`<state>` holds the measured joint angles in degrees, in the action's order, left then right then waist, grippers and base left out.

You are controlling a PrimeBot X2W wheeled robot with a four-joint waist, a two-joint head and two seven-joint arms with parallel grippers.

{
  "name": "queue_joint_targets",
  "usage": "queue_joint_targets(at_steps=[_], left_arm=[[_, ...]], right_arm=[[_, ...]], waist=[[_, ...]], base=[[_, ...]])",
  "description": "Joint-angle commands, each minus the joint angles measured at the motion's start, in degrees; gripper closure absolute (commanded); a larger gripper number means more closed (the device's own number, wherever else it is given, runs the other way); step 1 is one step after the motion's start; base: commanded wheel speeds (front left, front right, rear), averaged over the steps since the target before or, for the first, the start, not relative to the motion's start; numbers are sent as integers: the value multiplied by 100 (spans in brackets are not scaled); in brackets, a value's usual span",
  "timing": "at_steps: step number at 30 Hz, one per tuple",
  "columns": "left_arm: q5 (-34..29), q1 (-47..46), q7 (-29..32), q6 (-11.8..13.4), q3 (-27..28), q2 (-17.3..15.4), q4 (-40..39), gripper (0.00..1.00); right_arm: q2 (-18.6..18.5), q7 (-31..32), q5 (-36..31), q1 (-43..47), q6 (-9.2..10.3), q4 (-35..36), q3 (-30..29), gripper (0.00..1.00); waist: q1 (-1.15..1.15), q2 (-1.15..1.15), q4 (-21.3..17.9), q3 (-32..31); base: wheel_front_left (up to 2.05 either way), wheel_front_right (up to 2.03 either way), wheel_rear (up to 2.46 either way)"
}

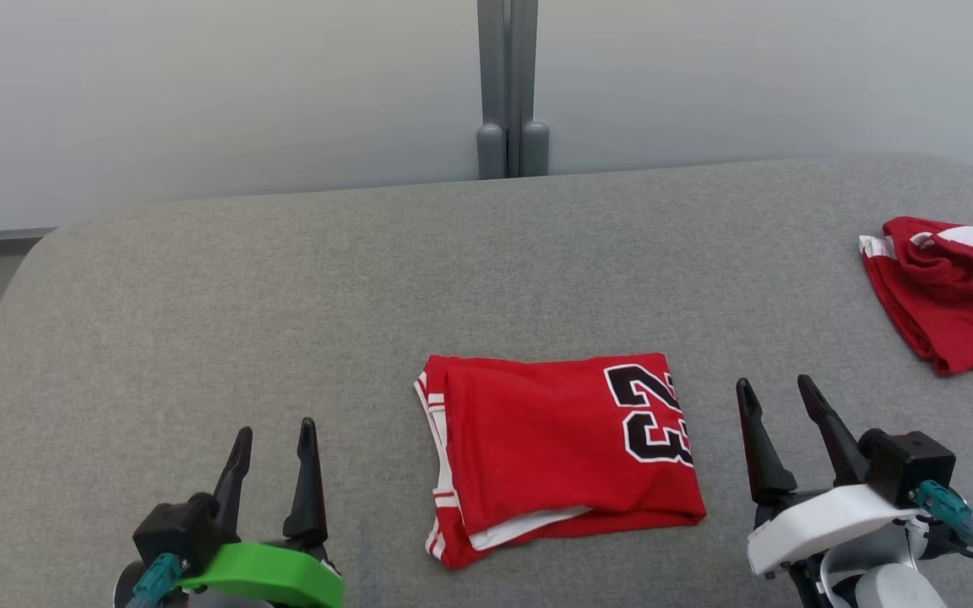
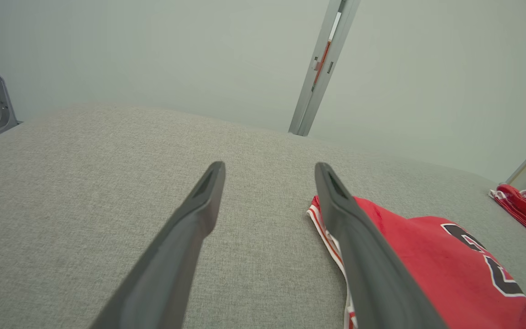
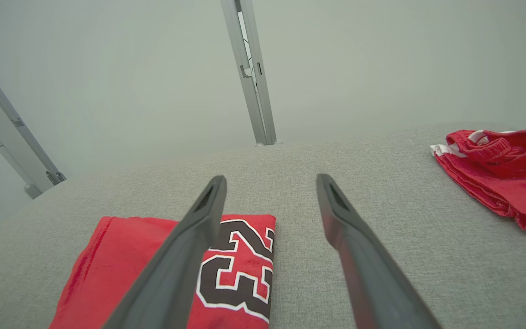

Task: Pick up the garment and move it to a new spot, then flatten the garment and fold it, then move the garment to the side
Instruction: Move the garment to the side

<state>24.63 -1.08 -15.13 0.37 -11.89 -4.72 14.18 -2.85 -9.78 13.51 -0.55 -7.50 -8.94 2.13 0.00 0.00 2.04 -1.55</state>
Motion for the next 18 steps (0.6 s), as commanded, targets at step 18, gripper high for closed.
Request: queue_joint_targets(at_steps=[18], left_arm=[[-171,-102,1,-55,110,-2,-208,0]], right_arm=[[-93,1945,105,-744,3,-516,-204,0]], waist=[[0,0,326,542]], base=[[0,0,0]])
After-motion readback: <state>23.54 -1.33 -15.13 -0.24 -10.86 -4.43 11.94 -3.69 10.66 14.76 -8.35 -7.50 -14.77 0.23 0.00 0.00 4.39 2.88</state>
